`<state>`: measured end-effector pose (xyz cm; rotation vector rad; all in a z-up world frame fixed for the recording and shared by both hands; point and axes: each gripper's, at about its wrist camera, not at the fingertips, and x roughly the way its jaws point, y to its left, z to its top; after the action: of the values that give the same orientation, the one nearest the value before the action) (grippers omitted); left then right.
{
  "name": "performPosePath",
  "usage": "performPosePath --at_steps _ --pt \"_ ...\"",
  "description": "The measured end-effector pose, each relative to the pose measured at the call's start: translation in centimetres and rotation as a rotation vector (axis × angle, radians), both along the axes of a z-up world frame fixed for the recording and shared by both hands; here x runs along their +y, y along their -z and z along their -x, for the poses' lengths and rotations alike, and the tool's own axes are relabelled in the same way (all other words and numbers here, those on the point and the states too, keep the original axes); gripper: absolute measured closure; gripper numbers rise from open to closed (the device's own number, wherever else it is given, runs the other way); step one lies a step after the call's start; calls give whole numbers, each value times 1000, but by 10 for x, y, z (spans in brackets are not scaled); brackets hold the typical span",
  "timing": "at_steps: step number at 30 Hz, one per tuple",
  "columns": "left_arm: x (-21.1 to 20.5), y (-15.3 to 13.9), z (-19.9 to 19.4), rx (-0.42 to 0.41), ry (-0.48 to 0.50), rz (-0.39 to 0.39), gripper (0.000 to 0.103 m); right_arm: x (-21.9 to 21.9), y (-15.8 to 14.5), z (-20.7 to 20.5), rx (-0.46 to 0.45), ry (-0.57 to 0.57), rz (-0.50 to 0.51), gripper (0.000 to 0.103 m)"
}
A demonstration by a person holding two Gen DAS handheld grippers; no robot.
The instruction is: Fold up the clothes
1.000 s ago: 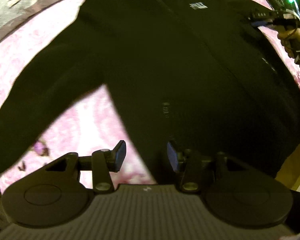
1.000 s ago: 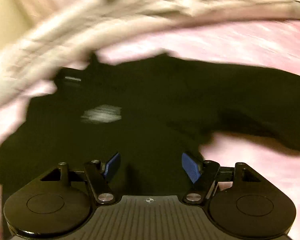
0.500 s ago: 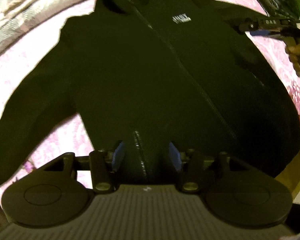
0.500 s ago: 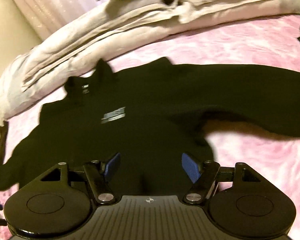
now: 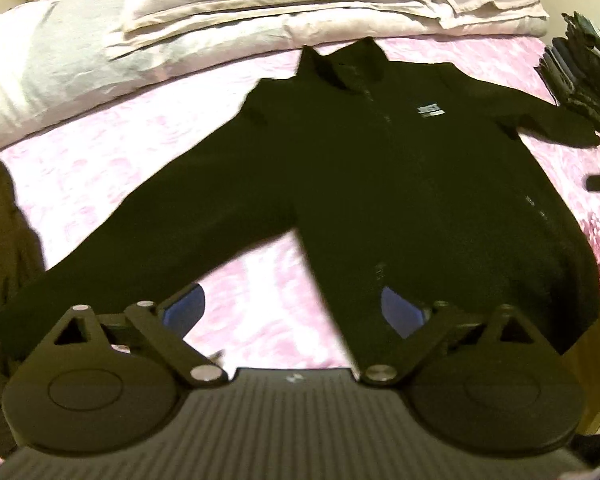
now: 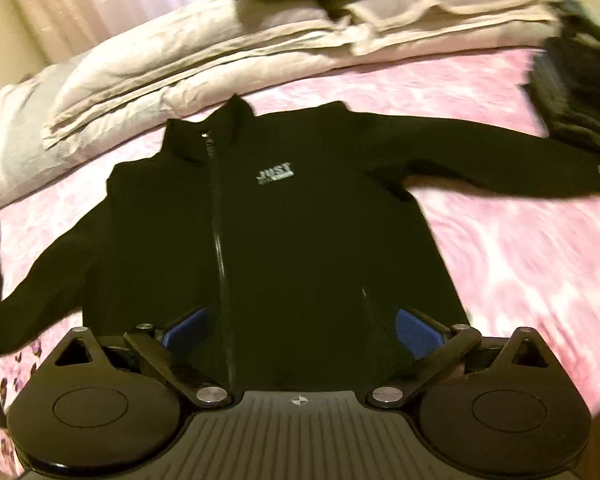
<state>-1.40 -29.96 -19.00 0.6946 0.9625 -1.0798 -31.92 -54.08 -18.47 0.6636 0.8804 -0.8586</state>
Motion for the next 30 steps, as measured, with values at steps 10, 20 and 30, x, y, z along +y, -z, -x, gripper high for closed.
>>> performPosePath --at_steps 10,20,30 --pt "83 -19 -59 32 57 -5 5 151 -52 -22 95 76 28 0" --pt "124 -32 -38 5 162 57 5 206 -62 -43 162 -18 29 0" --pt "160 -37 -20 19 18 29 6 230 -62 -35 175 -108 35 0"
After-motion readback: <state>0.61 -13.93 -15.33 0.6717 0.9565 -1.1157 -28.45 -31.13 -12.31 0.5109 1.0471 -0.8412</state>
